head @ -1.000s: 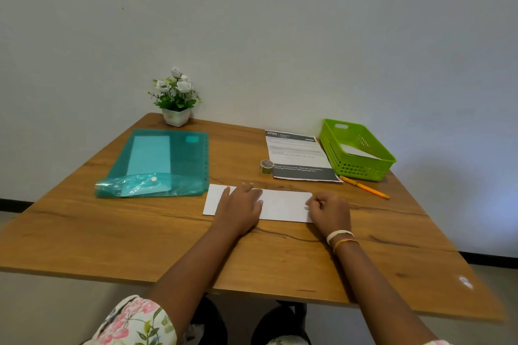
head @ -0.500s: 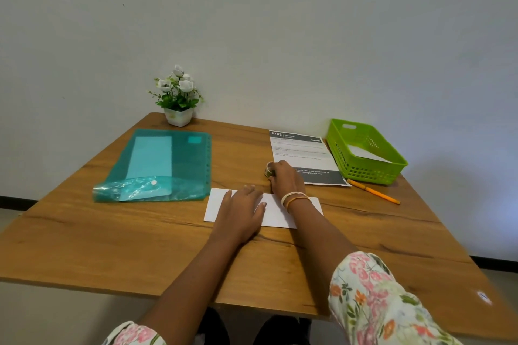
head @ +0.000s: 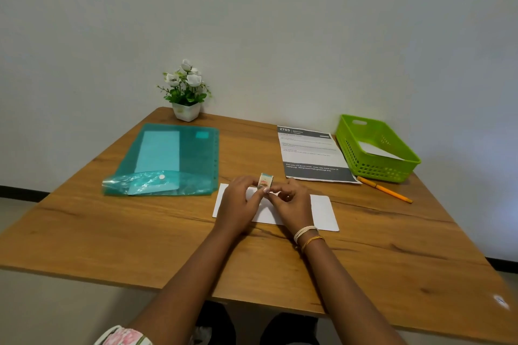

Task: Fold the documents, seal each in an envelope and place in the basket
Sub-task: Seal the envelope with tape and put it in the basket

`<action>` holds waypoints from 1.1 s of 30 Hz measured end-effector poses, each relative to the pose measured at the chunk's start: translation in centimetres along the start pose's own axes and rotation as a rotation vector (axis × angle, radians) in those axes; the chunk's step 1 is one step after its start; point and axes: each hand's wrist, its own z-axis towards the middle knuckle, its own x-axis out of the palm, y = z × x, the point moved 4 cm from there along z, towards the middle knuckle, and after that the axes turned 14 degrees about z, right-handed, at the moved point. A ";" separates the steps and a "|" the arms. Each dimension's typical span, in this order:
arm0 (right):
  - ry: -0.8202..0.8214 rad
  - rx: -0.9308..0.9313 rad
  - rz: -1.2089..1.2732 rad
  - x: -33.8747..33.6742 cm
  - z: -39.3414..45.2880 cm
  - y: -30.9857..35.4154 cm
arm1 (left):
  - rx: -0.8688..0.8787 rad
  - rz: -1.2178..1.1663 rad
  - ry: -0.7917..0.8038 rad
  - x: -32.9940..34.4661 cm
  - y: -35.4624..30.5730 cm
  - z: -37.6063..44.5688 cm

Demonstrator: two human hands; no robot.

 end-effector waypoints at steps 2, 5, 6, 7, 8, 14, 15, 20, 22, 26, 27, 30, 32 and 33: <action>-0.012 -0.022 -0.048 0.0 -0.3 0.0 | -0.014 0.000 -0.007 0.0 0.1 0.0; -0.089 -0.137 -0.109 -0.3 -0.5 1.0 | 0.013 -0.008 0.010 0.3 0.2 0.3; -0.112 -0.170 -0.116 -0.4 -0.6 1.3 | 0.009 -0.008 0.015 0.2 0.2 0.3; -0.130 -0.186 -0.110 -0.6 -0.6 1.4 | -0.003 -0.009 0.015 0.2 0.2 0.3; -0.133 -0.191 -0.099 -0.7 -0.7 1.5 | -0.018 -0.012 0.014 0.2 0.1 0.2; -0.049 -0.189 -0.117 -0.5 -0.8 1.3 | -0.049 -0.048 0.036 0.1 0.0 0.1; -0.062 -0.181 -0.112 -0.6 -0.9 1.3 | -0.052 -0.040 0.045 0.1 0.0 0.1; -0.042 -0.190 -0.096 -0.7 -0.9 1.6 | -0.063 -0.012 0.089 0.5 0.1 0.0; -0.059 -0.211 -0.120 -0.7 -1.0 1.7 | -0.067 -0.004 0.096 0.5 0.2 0.0; -0.107 -0.274 -0.205 -0.9 -1.2 1.8 | -0.065 -0.017 0.103 0.6 0.1 0.0; -0.105 -0.283 -0.215 -0.9 -1.3 1.8 | -0.063 -0.021 0.105 0.6 0.0 -0.1; -0.100 -0.274 -0.200 -1.0 -1.3 1.8 | -0.062 -0.034 0.121 0.6 -0.1 -0.2; -0.074 -0.245 -0.174 -0.9 -1.2 1.7 | -0.045 -0.063 0.134 0.5 -0.1 -0.3; -0.051 -0.220 -0.166 -0.8 -1.2 1.6 | -0.036 -0.075 0.135 0.5 -0.1 -0.3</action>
